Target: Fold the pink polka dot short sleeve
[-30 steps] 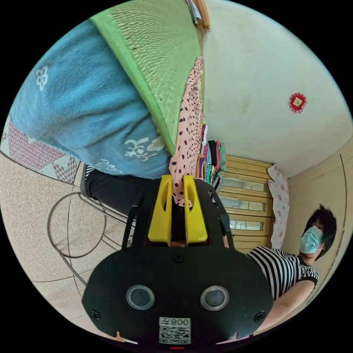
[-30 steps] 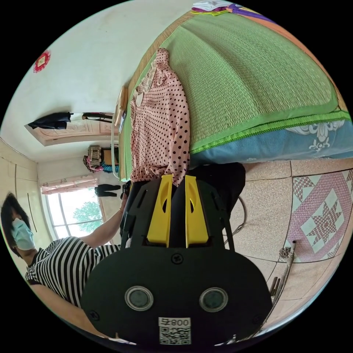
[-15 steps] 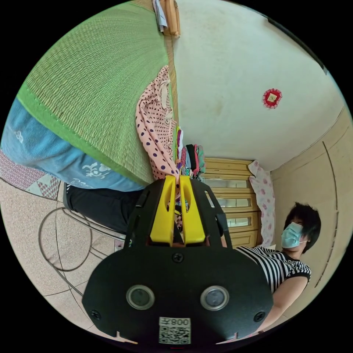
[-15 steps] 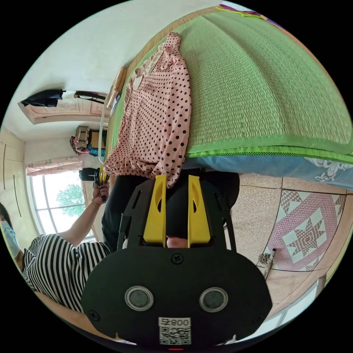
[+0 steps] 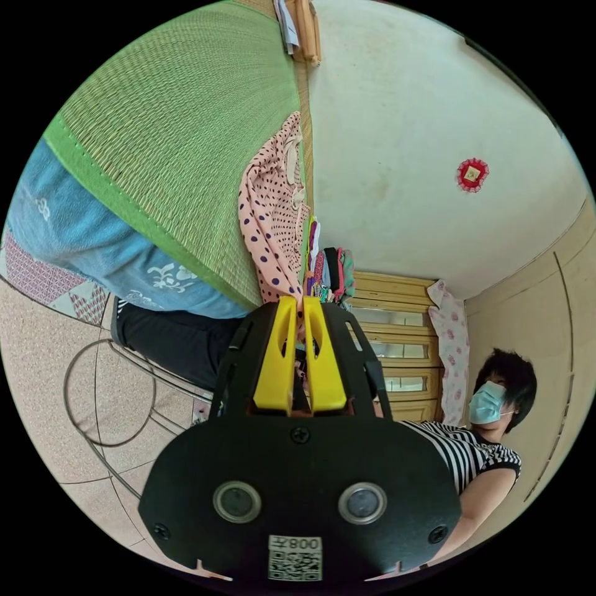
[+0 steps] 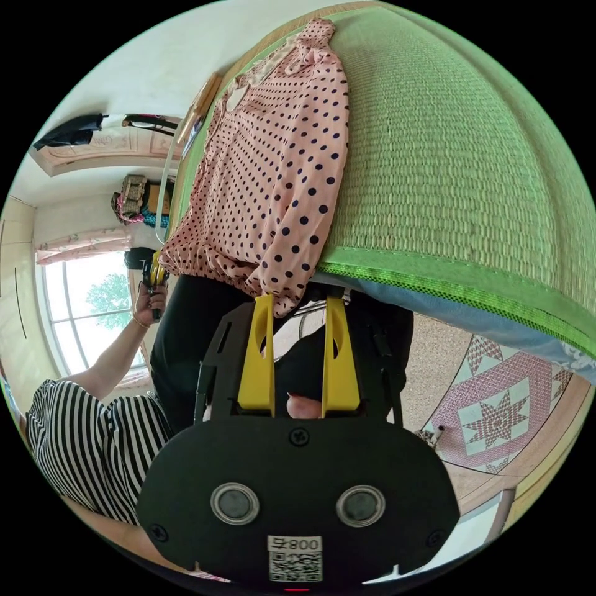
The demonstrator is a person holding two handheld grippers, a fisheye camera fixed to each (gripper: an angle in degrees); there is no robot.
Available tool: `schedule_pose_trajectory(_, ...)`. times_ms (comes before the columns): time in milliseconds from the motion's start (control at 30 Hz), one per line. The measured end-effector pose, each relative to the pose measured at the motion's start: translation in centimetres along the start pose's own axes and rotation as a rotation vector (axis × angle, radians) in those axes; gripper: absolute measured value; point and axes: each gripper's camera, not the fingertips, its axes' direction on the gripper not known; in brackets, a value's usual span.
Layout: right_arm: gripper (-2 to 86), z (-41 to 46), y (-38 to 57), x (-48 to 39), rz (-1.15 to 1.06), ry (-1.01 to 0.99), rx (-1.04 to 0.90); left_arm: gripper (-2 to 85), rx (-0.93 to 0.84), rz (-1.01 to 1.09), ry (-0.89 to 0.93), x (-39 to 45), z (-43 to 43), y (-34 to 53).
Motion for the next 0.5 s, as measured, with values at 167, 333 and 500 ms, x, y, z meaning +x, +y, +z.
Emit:
schedule_pose_trajectory(167,9.9,-0.1,-0.4,0.1,-0.022,-0.032,-0.010,2.0,-0.002,-0.008,-0.009,0.3,0.5,0.6)
schedule_pose_trajectory(333,4.5,-0.7,-0.1,0.5,-0.049,-0.097,0.002,2.0,0.001,-0.008,-0.016,0.6,0.9,1.2)
schedule_pose_trajectory(500,1.5,-2.2,1.0,0.8,-0.067,-0.149,0.054,2.0,0.006,-0.015,-0.023,1.0,0.9,2.0)
